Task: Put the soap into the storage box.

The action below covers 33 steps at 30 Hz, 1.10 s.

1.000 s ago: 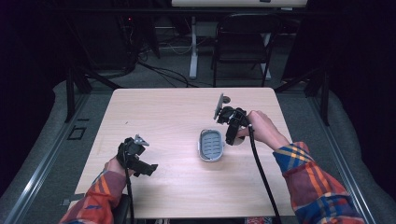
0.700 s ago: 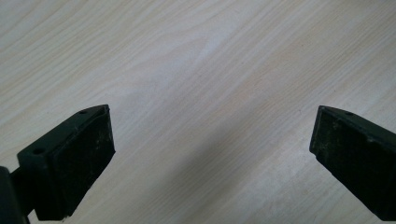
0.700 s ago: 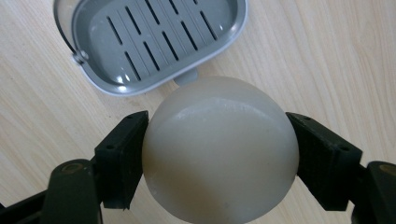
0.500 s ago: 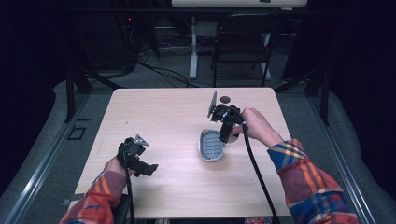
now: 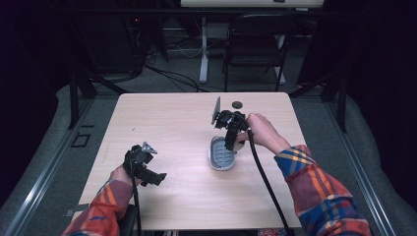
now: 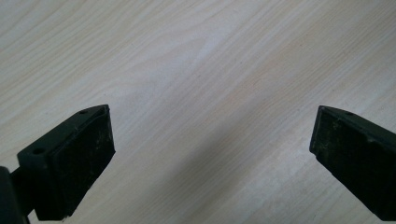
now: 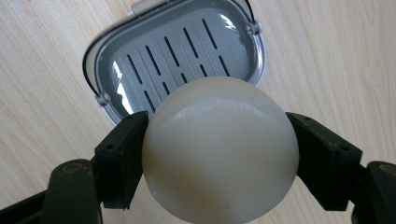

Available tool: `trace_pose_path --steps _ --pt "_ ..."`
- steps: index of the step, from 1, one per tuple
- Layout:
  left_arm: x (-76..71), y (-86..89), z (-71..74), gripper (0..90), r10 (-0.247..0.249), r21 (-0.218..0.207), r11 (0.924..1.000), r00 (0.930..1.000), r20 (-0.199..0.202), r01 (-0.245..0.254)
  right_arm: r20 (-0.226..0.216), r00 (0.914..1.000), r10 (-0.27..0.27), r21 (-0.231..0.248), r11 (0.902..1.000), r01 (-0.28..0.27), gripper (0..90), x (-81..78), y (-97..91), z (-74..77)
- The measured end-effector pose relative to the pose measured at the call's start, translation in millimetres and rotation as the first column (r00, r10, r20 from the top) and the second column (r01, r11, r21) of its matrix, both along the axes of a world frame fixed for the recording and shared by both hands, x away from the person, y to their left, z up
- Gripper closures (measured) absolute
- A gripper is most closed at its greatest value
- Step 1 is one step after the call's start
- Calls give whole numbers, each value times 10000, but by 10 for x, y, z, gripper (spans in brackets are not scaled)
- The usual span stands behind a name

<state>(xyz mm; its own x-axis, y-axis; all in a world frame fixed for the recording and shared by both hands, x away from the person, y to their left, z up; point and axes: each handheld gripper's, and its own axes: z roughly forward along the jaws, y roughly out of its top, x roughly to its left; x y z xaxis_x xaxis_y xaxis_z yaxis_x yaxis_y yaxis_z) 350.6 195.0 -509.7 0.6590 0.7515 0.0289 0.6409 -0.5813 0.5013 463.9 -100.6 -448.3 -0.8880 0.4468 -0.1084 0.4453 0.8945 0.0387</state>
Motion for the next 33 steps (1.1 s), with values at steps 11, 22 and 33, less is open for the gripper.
trace_pose_path --steps 11,22,33 --pt "1 1 -2 0 -14 -12 10000 10000 -26 14 -165 9997 184 98 9998 -182 242 38 144 -107" --pt "2 2 -4 0 -51 -53 10000 10000 -30 51 -400 9986 341 249 9991 -331 242 79 282 -250" --pt "2 5 -4 0 -56 -47 10000 10000 -26 56 -577 9969 534 333 9981 -515 242 91 383 -424"
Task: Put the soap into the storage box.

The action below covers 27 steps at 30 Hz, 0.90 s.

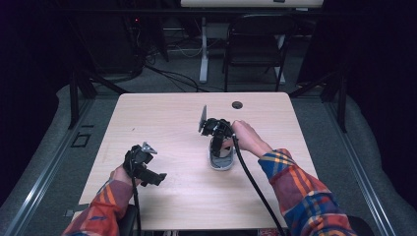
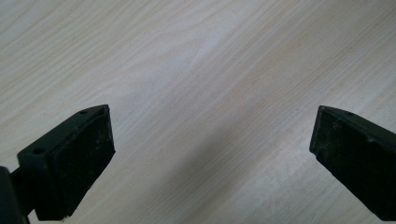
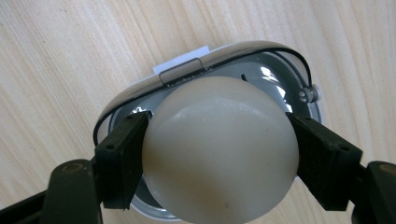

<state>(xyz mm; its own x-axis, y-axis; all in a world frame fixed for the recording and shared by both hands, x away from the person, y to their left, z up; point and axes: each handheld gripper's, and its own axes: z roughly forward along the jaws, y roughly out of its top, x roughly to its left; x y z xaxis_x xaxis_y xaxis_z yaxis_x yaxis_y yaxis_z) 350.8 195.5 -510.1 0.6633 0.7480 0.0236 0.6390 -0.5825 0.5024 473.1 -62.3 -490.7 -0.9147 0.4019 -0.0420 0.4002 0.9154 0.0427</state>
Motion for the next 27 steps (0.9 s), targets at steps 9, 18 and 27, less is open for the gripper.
trace_pose_path --steps 9,18,27 --pt "0 -4 0 0 -6 19 10000 10000 -22 6 -67 10000 35 -94 9999 -36 241 -1 -2 -69" --pt "-1 -7 0 0 -32 33 10000 10000 -31 32 -184 9998 110 -275 9996 -115 240 -2 -16 -119" --pt "1 -7 -2 0 -47 32 10000 10000 -57 47 -212 9997 72 -252 9997 -77 239 -2 -23 -125"
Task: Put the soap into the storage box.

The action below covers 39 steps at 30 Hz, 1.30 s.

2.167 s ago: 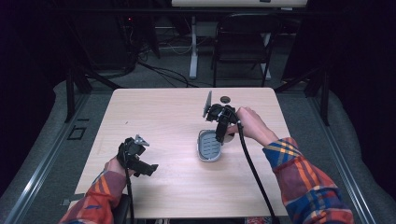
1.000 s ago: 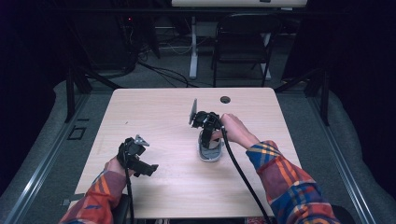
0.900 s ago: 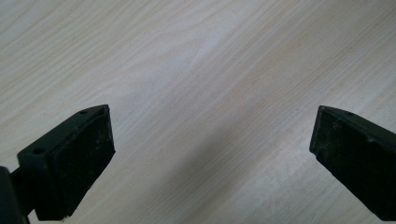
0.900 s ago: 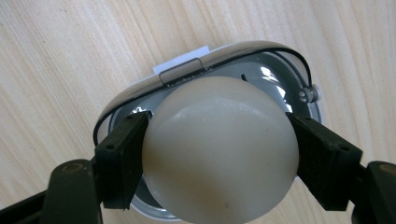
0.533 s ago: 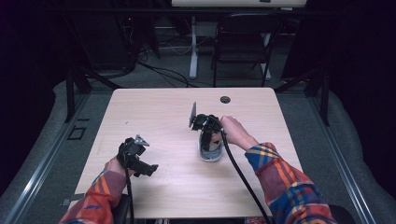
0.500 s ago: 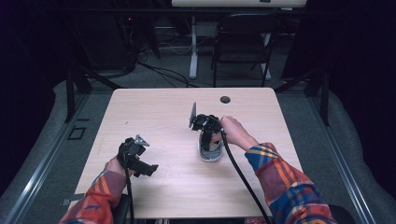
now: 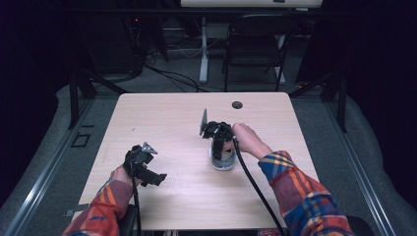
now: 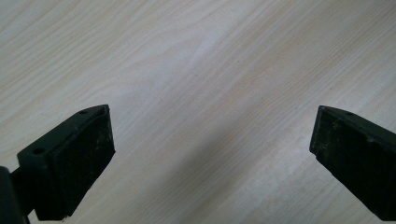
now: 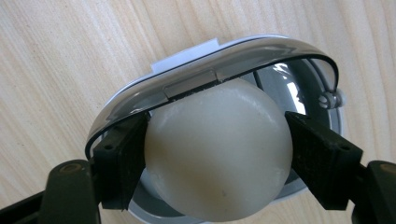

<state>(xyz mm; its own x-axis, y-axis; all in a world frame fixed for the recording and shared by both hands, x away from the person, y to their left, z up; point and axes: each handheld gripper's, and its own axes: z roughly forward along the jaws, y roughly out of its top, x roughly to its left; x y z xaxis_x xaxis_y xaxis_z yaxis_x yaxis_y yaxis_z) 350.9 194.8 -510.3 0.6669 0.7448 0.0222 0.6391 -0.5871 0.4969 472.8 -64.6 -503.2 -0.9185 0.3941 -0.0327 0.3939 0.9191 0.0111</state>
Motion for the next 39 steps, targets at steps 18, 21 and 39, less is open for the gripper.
trace_pose_path --steps 18,21,39 --pt "-1 -2 -2 0 -17 23 10000 10000 5 16 709 9975 42 1210 9926 -128 157 -142 -161 344" --pt "0 -6 -4 0 -30 1 10000 10000 -1 30 770 9970 70 1262 9919 -167 140 -193 -205 422" --pt "-1 -13 -5 0 -39 37 10000 10000 -19 39 1496 9874 -507 1313 9909 310 44 -451 -696 729"
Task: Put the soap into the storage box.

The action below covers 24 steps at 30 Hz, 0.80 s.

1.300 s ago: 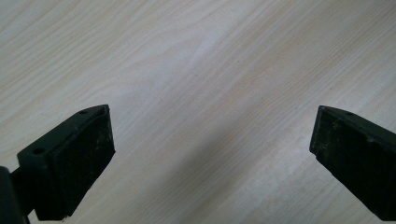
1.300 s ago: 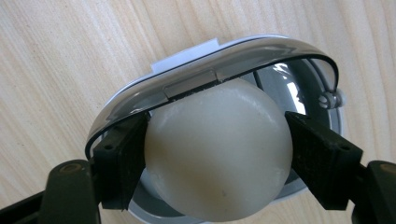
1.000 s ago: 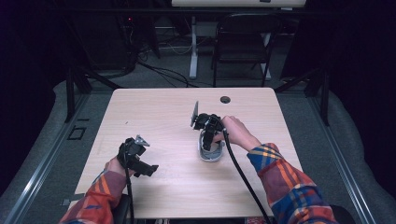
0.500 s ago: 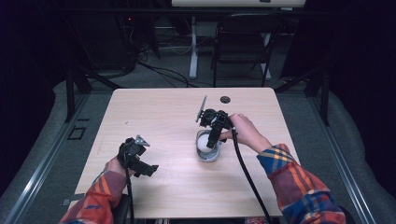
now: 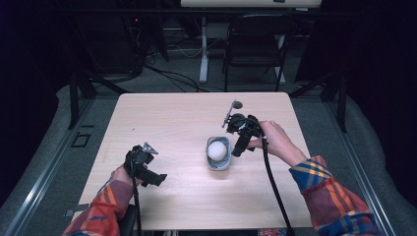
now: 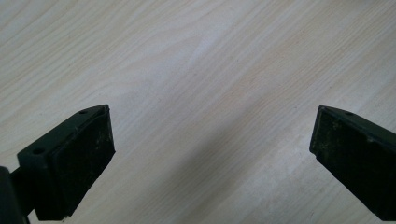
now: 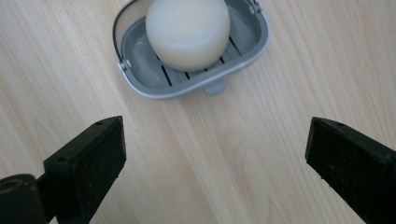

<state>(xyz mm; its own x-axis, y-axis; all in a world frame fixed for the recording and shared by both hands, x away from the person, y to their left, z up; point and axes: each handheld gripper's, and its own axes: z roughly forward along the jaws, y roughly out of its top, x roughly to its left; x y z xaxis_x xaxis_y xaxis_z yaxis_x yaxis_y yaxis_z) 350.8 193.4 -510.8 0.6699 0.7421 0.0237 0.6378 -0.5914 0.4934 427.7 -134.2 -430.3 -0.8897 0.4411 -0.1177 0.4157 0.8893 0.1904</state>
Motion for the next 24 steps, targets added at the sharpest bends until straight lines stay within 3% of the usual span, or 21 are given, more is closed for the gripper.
trace_pose_path --steps 13,19,22,24 --pt "1 -6 -1 0 -16 71 10000 10000 -27 16 322 9962 -804 -126 9966 808 30 -186 -531 -30" --pt "0 -7 -1 0 -15 85 10000 10000 -21 16 388 9902 -1340 10 9910 1341 26 -256 -779 -94" --pt "0 -10 -3 0 -21 79 10000 10000 -32 21 437 9877 -1503 -300 9880 1517 25 -291 -912 -117" --pt "-1 -11 -2 0 -20 87 10000 10000 -32 20 387 9852 -1668 -170 9857 1675 22 -316 -997 -154"
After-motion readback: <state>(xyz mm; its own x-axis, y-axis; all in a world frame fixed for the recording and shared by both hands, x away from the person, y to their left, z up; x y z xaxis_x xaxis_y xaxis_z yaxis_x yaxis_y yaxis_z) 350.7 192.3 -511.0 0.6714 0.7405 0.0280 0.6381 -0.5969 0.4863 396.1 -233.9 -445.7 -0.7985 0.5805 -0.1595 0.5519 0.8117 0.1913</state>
